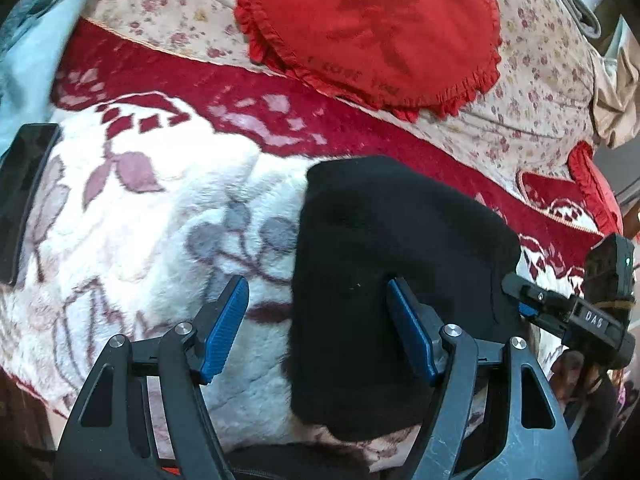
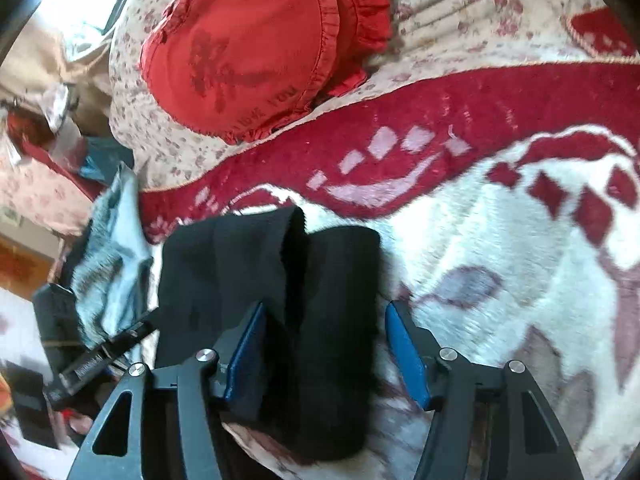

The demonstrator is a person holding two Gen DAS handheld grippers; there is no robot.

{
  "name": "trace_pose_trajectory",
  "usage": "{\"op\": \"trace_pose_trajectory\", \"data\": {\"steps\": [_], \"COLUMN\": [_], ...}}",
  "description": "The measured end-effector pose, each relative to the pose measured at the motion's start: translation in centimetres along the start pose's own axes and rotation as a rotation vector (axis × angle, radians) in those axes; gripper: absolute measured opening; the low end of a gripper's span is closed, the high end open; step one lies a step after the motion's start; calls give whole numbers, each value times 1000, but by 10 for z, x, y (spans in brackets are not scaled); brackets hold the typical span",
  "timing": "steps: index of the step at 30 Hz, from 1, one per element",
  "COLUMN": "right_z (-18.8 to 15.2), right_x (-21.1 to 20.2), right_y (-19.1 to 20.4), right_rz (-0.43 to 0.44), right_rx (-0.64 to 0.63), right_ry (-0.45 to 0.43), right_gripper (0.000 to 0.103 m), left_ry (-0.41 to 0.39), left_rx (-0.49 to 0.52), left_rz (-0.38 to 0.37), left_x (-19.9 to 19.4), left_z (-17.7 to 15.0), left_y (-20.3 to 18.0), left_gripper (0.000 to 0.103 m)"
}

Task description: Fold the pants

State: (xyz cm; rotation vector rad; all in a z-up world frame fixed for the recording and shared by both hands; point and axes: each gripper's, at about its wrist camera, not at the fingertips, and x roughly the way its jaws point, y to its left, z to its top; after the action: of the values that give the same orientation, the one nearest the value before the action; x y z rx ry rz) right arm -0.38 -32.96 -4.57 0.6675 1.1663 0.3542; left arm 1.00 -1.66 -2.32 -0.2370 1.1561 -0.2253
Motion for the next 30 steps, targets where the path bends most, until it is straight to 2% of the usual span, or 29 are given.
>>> {"op": "trace_pose_trajectory", "data": {"steps": [2, 4, 5, 6, 8, 11, 16, 17, 19, 20, 22, 24, 27, 30], "right_z": [0, -2, -3, -3, -2, 4, 27, 34, 46, 54, 62, 64, 59, 55], "right_x": [3, 2, 1, -2, -8, -18, -30, -31, -30, -22, -11, -2, -14, -35], "right_y": [4, 12, 16, 19, 24, 28, 37, 39, 39, 38, 30, 16, 4, 11], "right_rz": [-11, -38, -44, -47, -55, -35, -28, -25, -14, -19, -111, -204, -190, -189], "right_rx": [-12, -58, -77, -93, -122, -138, -167, -170, -176, -173, -175, -141, -96, -107], "right_ry": [-4, -14, -23, -35, -59, -92, -150, -168, -181, -175, -174, -142, -160, -213], "right_gripper": [60, 55, 48, 42, 34, 29, 28, 28, 28, 28, 27, 27, 27, 28], "left_ry": [9, 17, 21, 25, 4, -30, -101, -114, -118, -110, -78, -66, -89, -90], "left_rx": [-14, -21, -24, -27, -1, 28, 64, 83, 116, 135, 134, 120, 124, 134], "left_rz": [-24, -51, -72, -88, -70, -72, -97, -109, -122, -95, -59, -57, -31, 11], "left_x": [6, 8, 7, 4, -3, -13, -25, -24, -17, -8, 7, 14, 10, 7], "left_z": [0, 0, 0, 1, 3, 12, 41, 47, 54, 58, 60, 55, 48, 43], "left_y": [0, 1, 1, 0, -7, -14, -27, -31, -41, -46, -48, -45, -41, -42], "left_gripper": [72, 66, 52, 50, 46, 37, 37, 33, 31, 31, 31, 31, 31, 32]}}
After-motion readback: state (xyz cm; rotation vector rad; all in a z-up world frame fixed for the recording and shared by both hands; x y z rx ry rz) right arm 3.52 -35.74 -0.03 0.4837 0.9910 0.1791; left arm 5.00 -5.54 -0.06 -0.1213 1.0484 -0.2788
